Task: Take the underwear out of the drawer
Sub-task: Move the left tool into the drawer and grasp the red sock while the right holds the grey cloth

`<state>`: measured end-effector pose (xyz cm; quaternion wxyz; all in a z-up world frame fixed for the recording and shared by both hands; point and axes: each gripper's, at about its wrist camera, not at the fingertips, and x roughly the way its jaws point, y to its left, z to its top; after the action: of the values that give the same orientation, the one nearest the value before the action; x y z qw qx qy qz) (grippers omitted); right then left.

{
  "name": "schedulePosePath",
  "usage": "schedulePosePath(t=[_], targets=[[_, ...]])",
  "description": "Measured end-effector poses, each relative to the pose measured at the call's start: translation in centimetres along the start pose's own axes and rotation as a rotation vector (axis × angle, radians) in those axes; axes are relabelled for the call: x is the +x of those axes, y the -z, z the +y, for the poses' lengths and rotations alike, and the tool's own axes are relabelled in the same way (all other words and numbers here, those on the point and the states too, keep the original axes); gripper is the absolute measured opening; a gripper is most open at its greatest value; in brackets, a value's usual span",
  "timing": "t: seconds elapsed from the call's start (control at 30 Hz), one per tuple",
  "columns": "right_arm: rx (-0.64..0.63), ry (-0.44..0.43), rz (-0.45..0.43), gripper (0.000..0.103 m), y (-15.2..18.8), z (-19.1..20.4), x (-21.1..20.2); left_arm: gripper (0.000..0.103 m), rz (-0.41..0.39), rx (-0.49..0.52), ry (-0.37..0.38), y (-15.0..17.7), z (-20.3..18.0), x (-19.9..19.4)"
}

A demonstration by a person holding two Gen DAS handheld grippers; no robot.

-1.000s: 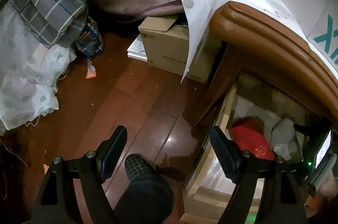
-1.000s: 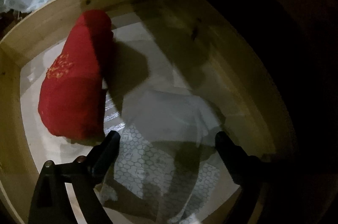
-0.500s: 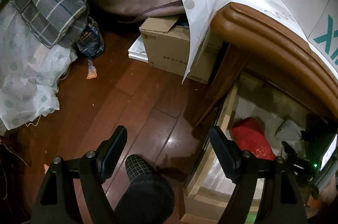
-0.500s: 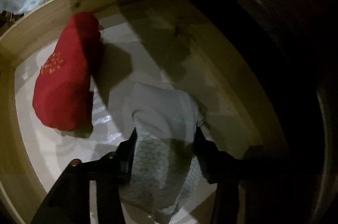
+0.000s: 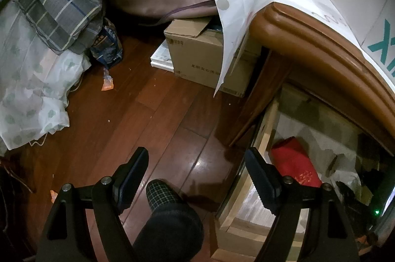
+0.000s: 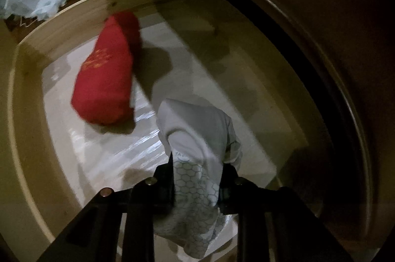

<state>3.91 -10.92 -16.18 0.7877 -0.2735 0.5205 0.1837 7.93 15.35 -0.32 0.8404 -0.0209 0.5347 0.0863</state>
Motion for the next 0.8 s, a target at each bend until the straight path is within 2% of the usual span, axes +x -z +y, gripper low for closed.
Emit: schedulePosePath(t=[0.3, 0.43, 0.63, 0.8], targets=[[-0.023, -0.044, -0.019, 0.024, 0.2, -0.5, -3.2, 0.078, 0.0, 0.01, 0.005, 0.0, -0.6, 0.0], [0.023, -0.039, -0.051, 0.024, 0.7, -0.5, -6.6, 0.078, 0.004, 0.02, 0.006, 0.2, -1.1, 0.3], [0.188, -0.028, -0.123, 0.024, 1.5, -0.7, -11.5, 0.078, 0.028, 0.018, 0.019, 0.3, -1.7, 0.9], [0.36, -0.018, -0.165, 0.024, 3.6, -1.7, -12.8, 0.078, 0.044, 0.022, 0.042, 0.8, -2.3, 1.1]])
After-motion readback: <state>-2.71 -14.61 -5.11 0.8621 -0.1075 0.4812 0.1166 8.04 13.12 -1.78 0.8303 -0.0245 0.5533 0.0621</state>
